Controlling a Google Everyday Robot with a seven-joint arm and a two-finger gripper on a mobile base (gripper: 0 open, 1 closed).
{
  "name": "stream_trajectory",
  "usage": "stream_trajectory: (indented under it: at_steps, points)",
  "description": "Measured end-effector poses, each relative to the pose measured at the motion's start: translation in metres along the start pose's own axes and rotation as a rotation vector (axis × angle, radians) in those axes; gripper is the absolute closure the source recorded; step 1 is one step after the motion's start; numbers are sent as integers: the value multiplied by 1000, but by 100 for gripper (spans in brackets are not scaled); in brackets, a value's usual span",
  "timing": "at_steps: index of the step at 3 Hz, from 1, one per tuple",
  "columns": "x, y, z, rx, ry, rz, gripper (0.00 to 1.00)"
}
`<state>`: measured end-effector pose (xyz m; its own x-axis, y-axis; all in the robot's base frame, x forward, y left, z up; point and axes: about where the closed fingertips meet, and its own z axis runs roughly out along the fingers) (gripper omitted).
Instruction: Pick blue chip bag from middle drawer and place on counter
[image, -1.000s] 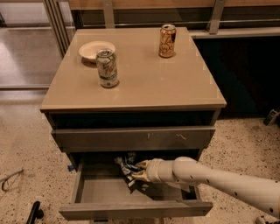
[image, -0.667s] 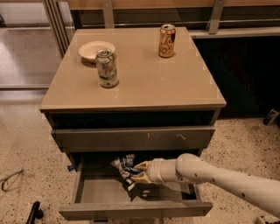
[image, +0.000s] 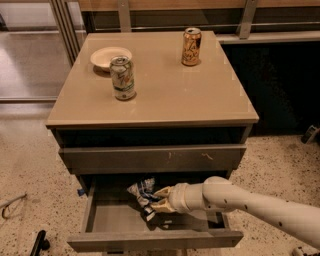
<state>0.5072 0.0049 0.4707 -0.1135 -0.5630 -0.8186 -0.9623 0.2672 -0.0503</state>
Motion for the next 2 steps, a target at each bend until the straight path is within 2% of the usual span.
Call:
stream_trajectory:
  at_steps: [1,2]
  points:
    - [-4,24,-18,-44,6,53,100]
    - [-16,43,-39,-66,14,70,100]
